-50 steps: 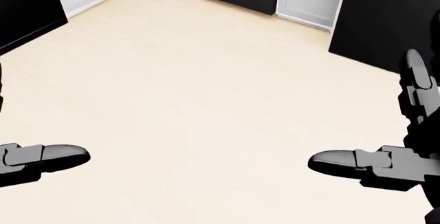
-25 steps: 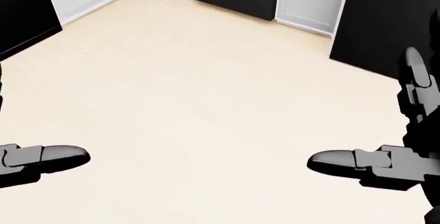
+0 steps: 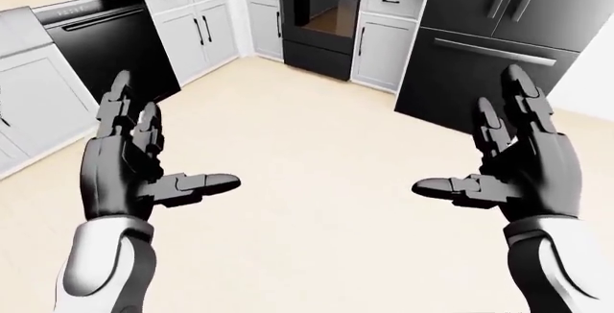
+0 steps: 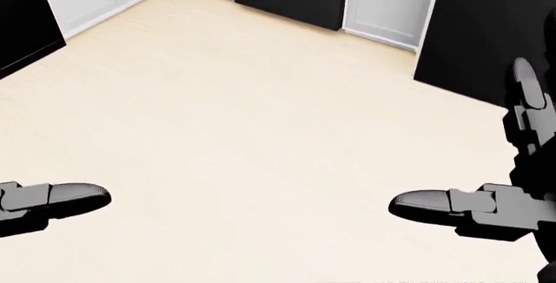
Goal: Navigate to the stove.
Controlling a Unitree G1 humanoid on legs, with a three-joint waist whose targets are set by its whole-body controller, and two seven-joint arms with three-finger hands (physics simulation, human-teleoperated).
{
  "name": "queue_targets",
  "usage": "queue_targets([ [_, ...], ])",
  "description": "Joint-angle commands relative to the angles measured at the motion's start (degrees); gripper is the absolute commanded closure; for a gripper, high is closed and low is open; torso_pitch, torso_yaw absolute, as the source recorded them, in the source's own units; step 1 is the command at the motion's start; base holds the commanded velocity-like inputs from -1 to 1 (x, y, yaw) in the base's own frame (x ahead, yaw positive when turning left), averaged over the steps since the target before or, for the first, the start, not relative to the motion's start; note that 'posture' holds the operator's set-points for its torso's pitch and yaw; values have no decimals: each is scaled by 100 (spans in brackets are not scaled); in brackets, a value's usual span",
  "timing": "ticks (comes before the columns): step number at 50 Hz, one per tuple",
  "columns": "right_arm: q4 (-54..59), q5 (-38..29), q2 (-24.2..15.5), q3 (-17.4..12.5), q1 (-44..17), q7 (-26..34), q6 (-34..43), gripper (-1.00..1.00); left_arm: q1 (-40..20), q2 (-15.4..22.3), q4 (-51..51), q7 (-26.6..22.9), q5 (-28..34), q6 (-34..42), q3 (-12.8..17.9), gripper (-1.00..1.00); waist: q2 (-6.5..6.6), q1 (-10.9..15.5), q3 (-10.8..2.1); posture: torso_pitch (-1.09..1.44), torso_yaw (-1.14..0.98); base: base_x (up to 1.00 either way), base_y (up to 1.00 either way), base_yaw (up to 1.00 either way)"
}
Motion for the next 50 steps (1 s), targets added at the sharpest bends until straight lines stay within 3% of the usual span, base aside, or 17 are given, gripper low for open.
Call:
queue_targets([
  [1, -153, 0, -23, 26, -101, 9, -162, -100, -118, 87, -186, 10, 7, -137, 86, -100, -102, 33, -90, 0, 0, 18, 0, 0],
  [8, -232, 67, -33, -48, -207, -48, -13, -100, -124, 94, -132, 2, 18, -178, 76, -100, 265, -33, -19, 0, 0, 18, 0, 0],
  [11, -177, 72, -55, -28, -182, -54, -83, -100, -137, 99, -146, 4, 7, -152, 84, -100, 727, -68, -156, 0, 0, 18, 0, 0],
  [12, -157, 54, -50, 12, -156, -54, -123, -100, -129, 99, -139, 3, 21, -167, 67, -100, 550, 10, -130, 0, 0, 18, 0, 0],
  [14, -155, 56, -61, 11, -169, -50, -108, -100, -140, 98, -139, 5, 28, -159, 55, -100, 595, 15, -70, 0, 0, 18, 0, 0],
  [20, -118, 36, -66, 45, -175, -52, -126, -100, -106, 64, -70, -27, 120, -256, -33, -100, 299, 66, -73, 0, 0, 18, 0, 0],
  [24, -105, 13, -65, 76, -213, -60, -107, -100, -148, 74, -85, -26, 116, -201, -22, -100, -235, 83, -180, 0, 0, 18, 0, 0],
  [25, -118, 21, -67, 66, -225, -60, -82, -100, -141, 68, -52, -36, 126, -240, -30, -100, -8, 13, -139, 0, 0, 18, 0, 0],
  [27, -107, 22, -72, 47, -226, -50, -96, -100, -141, 71, -42, -44, 140, -250, -37, -100, -93, 12, -94, 0, 0, 18, 0, 0],
  [33, -115, 35, -70, 38, -240, -64, -76, -100, -185, 83, -2, -57, 147, -231, -1, -100, 203, -27, -21, 0, 0, 18, 0, 0],
  [35, -127, 57, -71, 18, -243, -62, -56, -100, -156, 78, -40, -50, 165, -238, -40, -100, 400, -55, -40, 0, 0, 18, 0, 0],
  [37, -130, 61, -78, 25, -252, -67, -46, -100, -162, 79, 1, -53, 187, -256, -42, -100, 783, -61, -182, 0, 0, 18, 0, 0],
  [38, -135, 74, -87, 5, -272, -68, -23, -100, -202, 88, -52, -44, 152, -166, -3, -100, 531, 15, -100, 0, 0, 17, 0, 0],
  [40, -137, 77, -88, 5, -263, -72, -30, -100, -206, 99, -1, -54, 170, -214, -17, -100, 590, 26, -97, 0, 0, 18, 0, 0],
  [46, -145, 71, -89, 13, -288, -79, 9, -100, -287, 166, 87, -21, 133, -182, 43, -100, 291, 67, -74, 0, 0, 18, 0, 0],
  [48, -127, 69, -95, 27, -308, -89, 17, -100, -306, 173, 113, -21, 125, -187, 49, -100, 100, 89, -79, 0, 0, 18, 0, 0],
  [50, -92, 44, -99, 66, -297, -89, -14, -100, -298, 176, 157, -25, 138, -234, 29, -100, -268, 80, -191, 0, 0, 18, 0, 0],
])
